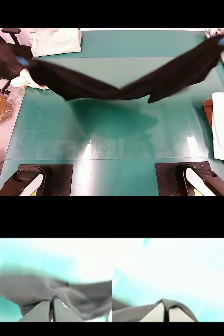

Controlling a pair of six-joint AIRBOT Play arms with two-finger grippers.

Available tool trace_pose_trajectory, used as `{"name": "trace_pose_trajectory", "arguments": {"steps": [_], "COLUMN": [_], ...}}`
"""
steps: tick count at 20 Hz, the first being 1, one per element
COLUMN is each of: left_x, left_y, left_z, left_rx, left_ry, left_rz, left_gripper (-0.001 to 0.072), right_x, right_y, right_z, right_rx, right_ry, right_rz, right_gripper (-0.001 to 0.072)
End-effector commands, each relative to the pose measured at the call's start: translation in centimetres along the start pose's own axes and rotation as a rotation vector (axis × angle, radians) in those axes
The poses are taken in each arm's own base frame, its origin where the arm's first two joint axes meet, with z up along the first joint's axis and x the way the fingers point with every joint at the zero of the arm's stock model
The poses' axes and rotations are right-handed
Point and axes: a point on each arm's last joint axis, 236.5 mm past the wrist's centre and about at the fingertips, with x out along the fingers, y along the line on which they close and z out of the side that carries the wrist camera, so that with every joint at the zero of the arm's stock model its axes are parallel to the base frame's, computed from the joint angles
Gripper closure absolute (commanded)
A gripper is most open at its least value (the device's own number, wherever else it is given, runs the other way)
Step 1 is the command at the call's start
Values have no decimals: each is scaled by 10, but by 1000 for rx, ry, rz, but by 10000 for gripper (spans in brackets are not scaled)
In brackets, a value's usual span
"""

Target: Fold the shirts.

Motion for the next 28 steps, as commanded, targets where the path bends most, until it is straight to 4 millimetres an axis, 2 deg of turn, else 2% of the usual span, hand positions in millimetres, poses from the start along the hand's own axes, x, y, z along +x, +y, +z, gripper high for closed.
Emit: {"name": "trace_pose_trajectory", "arguments": {"steps": [1, 3, 4, 5, 6, 7, 9, 10, 12, 13, 14, 15, 16, 17, 18, 19, 20, 21, 22, 23, 24, 25, 26, 28], "left_x": [-117, -199, -225, -237, -230, -206, -163, -147, -116, -101, -84, -73, -69, -66, -63, -63, -64, -62, -62, -61, -58, -58, -59, -73], "left_y": [-73, -122, -135, -141, -135, -118, -96, -86, -68, -60, -46, -44, -56, -51, -29, -28, -38, -30, -11, -12, -31, -47, -60, -85], "left_z": [69, 93, 99, 104, 104, 100, 88, 91, 96, 90, 82, 76, 71, 75, 80, 78, 73, 71, 72, 68, 60, 53, 48, 35], "left_rx": [79, 127, 144, 141, 120, 77, 133, 157, 76, 75, 62, 12, 39, 105, 68, 21, 73, 118, 90, 50, 61, 73, 77, 92], "left_ry": [-318, -530, -605, -645, -629, -562, -456, -447, -419, -370, -310, -263, -238, -248, -261, -249, -231, -220, -220, -203, -170, -145, -126, -84], "left_rz": [-111, -240, -283, -308, -288, -234, -154, -119, -93, -69, -24, -31, -82, -53, 32, 31, -1, 36, 111, 103, 23, -46, -99, -190], "left_gripper": [679, 679, 679, 680, 680, 680, 679, 679, 679, 678, 678, 678, 678, 679, 678, 678, 679, 679, 678, 678, 678, 678, 678, 678], "right_x": [-109, -162, -180, -188, -187, -183, -168, -152, -110, -93, -75, -64, -54, -45, -37, -36, -40, -42, -44, -48, -54, -60, -71, -117], "right_y": [44, 70, 79, 82, 76, 67, 48, 27, -12, -24, -31, -33, -34, -34, -33, -27, -16, -9, -18, -32, -27, -9, 7, 27], "right_z": [99, 141, 156, 164, 169, 168, 157, 146, 104, 81, 61, 49, 38, 23, 4, -5, 0, 14, 18, 9, -2, -1, 10, 42], "right_rx": [-230, -318, -332, -296, -204, -125, -151, -147, -64, -13, 60, 108, 138, 155, 185, 189, 147, 117, 140, 197, 195, 125, 57, -16], "right_ry": [-327, -497, -563, -603, -622, -618, -579, -537, -362, -273, -201, -159, -119, -63, 23, 78, 68, 3, -38, -12, 45, 62, 21, -135], "right_rz": [-110, -147, -151, -142, -132, -135, -196, -246, -303, -308, -292, -277, -263, -256, -245, -223, -198, -184, -230, -294, -289, -230, -187, -195], "right_gripper": [689, 689, 690, 690, 690, 690, 691, 691, 691, 691, 691, 691, 691, 691, 691, 691, 691, 691, 692, 692, 692, 692, 691, 692]}}
